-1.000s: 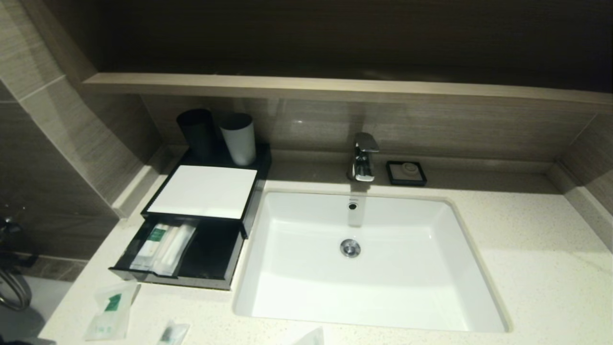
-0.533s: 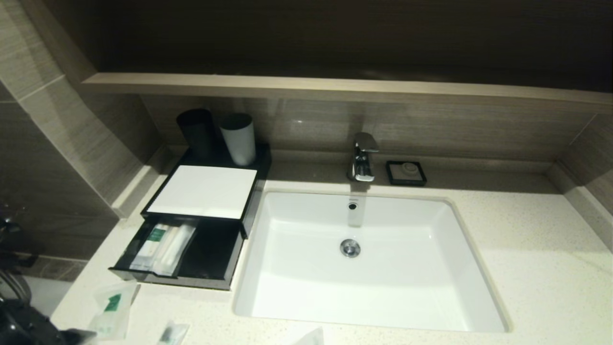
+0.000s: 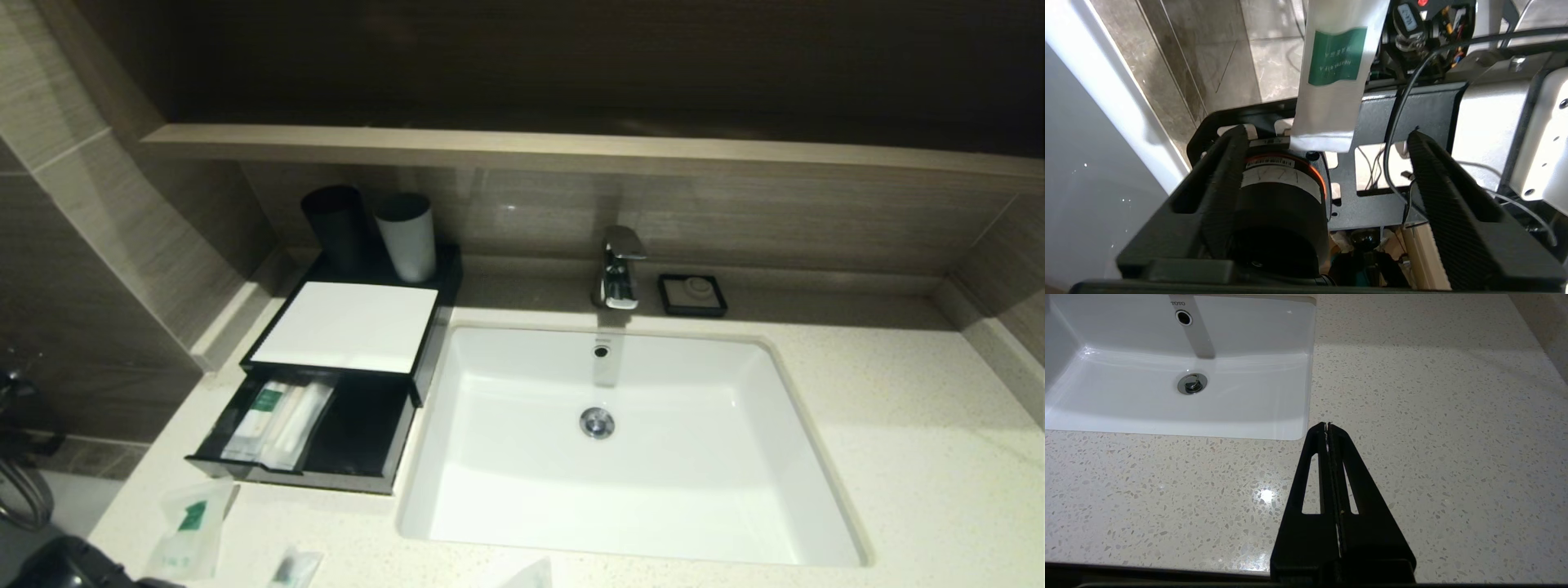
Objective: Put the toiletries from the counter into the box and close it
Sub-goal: Pick up the bathroom toiletry
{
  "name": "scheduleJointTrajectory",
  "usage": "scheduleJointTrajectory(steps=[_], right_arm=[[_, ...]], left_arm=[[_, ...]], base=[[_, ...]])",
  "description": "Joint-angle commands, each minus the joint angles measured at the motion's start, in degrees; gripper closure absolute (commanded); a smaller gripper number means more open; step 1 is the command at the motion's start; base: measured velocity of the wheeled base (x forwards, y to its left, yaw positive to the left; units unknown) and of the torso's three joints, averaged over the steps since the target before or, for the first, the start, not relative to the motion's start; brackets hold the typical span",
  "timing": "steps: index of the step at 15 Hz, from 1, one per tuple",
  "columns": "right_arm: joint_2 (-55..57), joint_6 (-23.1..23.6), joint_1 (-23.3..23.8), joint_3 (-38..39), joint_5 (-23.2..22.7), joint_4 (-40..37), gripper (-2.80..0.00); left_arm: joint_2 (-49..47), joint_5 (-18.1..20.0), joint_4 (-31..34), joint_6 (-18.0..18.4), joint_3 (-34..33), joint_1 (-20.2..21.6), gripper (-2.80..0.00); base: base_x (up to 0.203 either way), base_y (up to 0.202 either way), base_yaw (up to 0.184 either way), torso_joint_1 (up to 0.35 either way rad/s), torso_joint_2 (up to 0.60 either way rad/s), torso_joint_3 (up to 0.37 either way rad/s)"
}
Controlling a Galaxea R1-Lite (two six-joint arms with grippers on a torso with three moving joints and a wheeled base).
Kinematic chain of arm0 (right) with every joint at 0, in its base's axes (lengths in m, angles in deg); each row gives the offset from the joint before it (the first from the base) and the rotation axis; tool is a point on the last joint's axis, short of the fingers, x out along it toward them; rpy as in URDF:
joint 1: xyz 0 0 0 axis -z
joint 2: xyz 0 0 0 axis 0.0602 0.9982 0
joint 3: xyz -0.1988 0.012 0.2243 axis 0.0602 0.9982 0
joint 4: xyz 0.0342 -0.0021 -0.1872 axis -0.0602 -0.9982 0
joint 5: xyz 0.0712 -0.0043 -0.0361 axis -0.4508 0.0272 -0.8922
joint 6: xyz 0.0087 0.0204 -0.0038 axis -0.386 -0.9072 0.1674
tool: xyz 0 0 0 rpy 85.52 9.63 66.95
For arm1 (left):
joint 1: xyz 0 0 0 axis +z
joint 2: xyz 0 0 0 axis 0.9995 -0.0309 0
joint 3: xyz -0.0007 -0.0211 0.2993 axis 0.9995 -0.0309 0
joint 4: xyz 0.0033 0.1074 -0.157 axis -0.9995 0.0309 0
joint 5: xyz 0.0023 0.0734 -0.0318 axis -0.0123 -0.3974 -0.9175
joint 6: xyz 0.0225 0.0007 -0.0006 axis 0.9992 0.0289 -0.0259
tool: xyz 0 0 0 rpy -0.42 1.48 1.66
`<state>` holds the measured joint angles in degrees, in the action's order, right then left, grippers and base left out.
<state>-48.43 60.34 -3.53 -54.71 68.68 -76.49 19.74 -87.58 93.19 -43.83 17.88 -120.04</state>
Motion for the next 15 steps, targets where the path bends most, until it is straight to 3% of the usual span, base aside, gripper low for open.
scheduleJointTrajectory(steps=[1, 4, 15], right_arm=[[0.02, 0.00, -0.01, 0.01, 0.00, -0.02, 0.00], [0.02, 0.00, -0.01, 0.01, 0.00, -0.02, 0.00], [0.02, 0.00, -0.01, 0.01, 0.00, -0.02, 0.00]], left_arm=[[-0.47, -0.14, 0.07, 0.57, -1.21, -0.01, -2.80], [-0.41, -0.16, -0.96, 3.23, -3.27, -0.01, -2.80], [-3.43, -1.57, -8.61, 3.81, -7.78, -0.01, -2.80]], base=[[0.000, 0.000, 0.000, 0.000, 0.00, 0.000], [0.000, 0.000, 0.000, 0.000, 0.00, 0.000], [0.000, 0.000, 0.000, 0.000, 0.00, 0.000]])
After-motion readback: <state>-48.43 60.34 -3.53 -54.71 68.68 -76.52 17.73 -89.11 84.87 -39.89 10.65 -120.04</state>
